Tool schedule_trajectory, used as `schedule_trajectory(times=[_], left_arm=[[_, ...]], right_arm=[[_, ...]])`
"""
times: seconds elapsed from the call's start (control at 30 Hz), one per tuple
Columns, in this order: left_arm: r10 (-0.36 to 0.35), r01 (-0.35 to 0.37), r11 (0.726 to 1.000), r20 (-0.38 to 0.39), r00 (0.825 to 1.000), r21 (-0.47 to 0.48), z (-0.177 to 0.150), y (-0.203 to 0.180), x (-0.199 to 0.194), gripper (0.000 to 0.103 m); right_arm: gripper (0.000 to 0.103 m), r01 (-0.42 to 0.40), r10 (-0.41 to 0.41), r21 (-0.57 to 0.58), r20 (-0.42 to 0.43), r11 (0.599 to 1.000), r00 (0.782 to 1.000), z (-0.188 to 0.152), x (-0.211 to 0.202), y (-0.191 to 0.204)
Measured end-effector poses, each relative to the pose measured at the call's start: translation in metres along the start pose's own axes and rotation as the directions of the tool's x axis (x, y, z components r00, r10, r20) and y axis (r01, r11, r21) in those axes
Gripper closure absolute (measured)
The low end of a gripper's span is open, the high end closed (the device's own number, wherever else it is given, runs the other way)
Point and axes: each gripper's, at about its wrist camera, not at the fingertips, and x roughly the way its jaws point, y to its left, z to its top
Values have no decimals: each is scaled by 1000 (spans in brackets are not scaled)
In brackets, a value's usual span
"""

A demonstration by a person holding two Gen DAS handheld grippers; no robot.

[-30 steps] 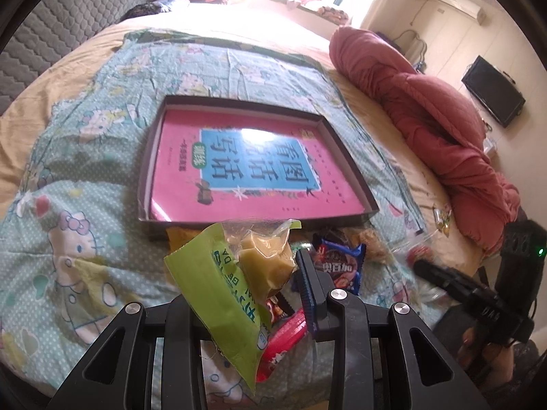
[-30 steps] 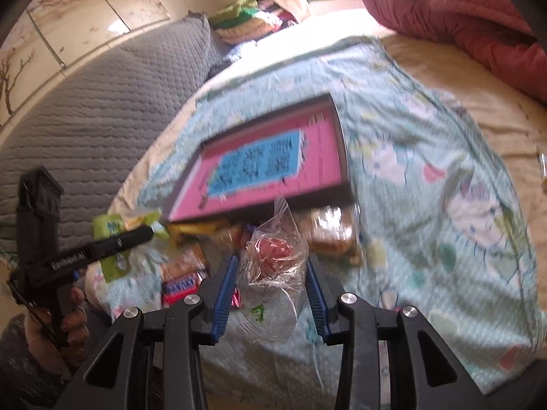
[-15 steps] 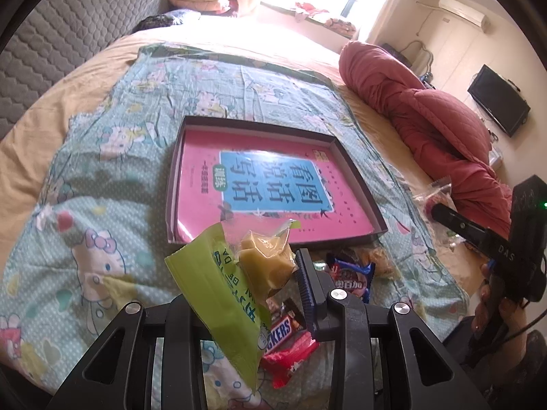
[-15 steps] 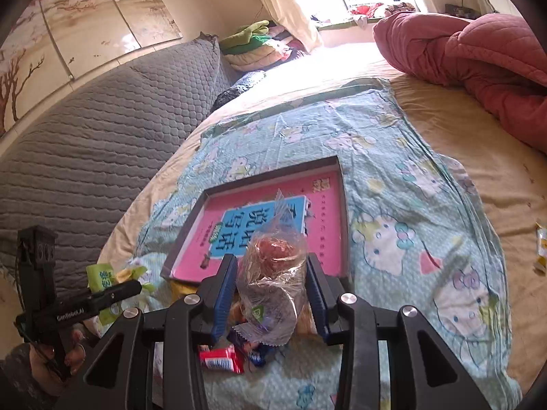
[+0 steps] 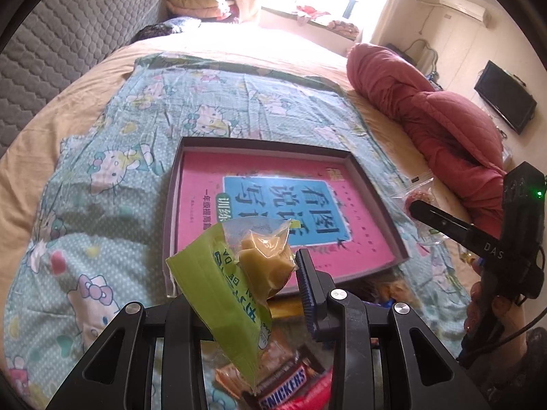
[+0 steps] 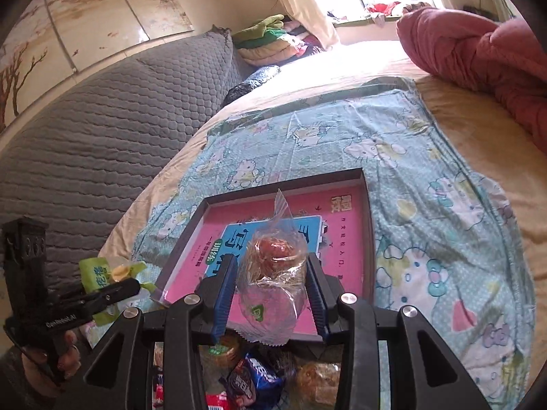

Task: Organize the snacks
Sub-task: 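Carry the clear bag with the right tool while the left carries the green bag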

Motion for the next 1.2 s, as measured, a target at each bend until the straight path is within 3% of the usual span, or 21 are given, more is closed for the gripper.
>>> schedule_trajectory(times=[0.4, 1.0, 1.2], left_arm=[[7, -7, 1000, -31, 1000, -19, 10, 17, 54, 68], [25, -26, 999, -70, 997, -20, 4, 28, 80, 68], [25, -26, 1000, -71, 997, -6, 6, 23, 83, 68]], right_arm=[[63, 57, -54, 23, -118, 998, 992, -19, 48, -18], [62, 114, -105, 47, -158, 992, 982, -24, 68, -27], [57, 126, -119, 45, -149, 991, 982, -22, 64, -28]])
